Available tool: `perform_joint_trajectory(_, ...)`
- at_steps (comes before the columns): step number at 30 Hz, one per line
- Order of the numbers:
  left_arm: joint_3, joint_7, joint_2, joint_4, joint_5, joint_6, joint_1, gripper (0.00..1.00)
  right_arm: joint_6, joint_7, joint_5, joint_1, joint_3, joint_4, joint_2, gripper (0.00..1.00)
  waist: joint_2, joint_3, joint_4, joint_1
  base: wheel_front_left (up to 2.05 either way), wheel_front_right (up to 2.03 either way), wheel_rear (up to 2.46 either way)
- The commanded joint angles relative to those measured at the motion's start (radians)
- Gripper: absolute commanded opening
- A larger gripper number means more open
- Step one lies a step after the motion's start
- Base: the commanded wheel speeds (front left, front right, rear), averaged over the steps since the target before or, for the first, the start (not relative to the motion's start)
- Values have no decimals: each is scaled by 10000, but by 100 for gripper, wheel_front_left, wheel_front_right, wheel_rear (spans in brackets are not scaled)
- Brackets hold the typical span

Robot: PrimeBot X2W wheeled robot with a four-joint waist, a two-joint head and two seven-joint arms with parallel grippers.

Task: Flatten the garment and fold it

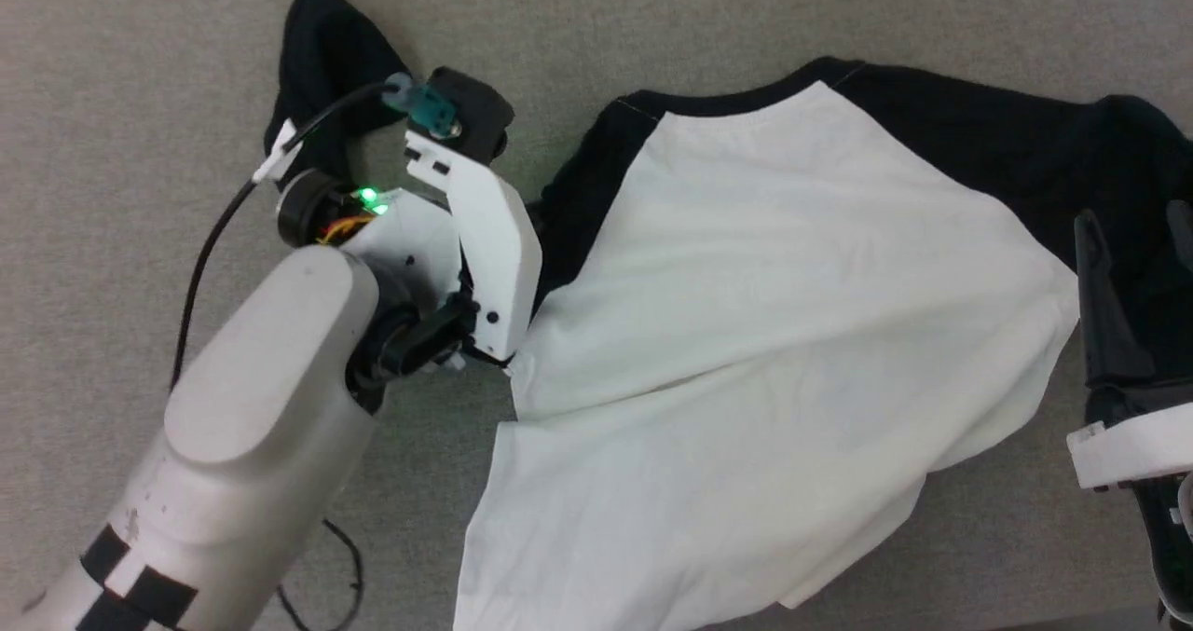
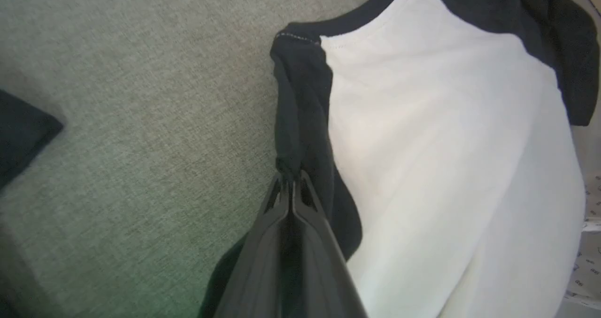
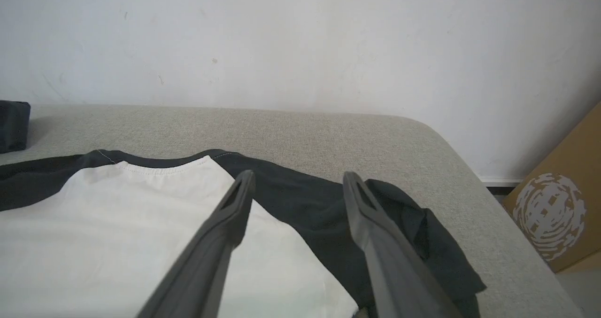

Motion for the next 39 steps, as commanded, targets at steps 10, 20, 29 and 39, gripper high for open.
perform_joint_trajectory(10, 1292, -2553, 689, -2383, -371, 837, 3051, 0, -21, 652, -138, 576, 45, -435, -115, 100, -1, -1149, 930, 0, 0, 0, 0)
perform_joint_trajectory(20, 1456, -2820, 1010, -3921, -251, 1255, 3815, 0, -21, 3188, 1586, -1630, 1991, -138, -3165, 100, -1, -257, 1319, 0, 0, 0, 0)
perform_joint_trajectory(29, 962, -2890, 362, -4073, 189, 1053, 2653, 0, -21, 5360, 3051, -5060, 5048, 1428, -6251, 100, -1, 896, 1710, 0, 0, 0, 0)
perform_joint_trajectory(39, 651, -2992, -93, -4099, 231, 895, 2189, 0, -21, 5369, 3953, -7292, 7793, 3232, -7233, 100, -1, 1511, 2340, 0, 0, 0, 0)
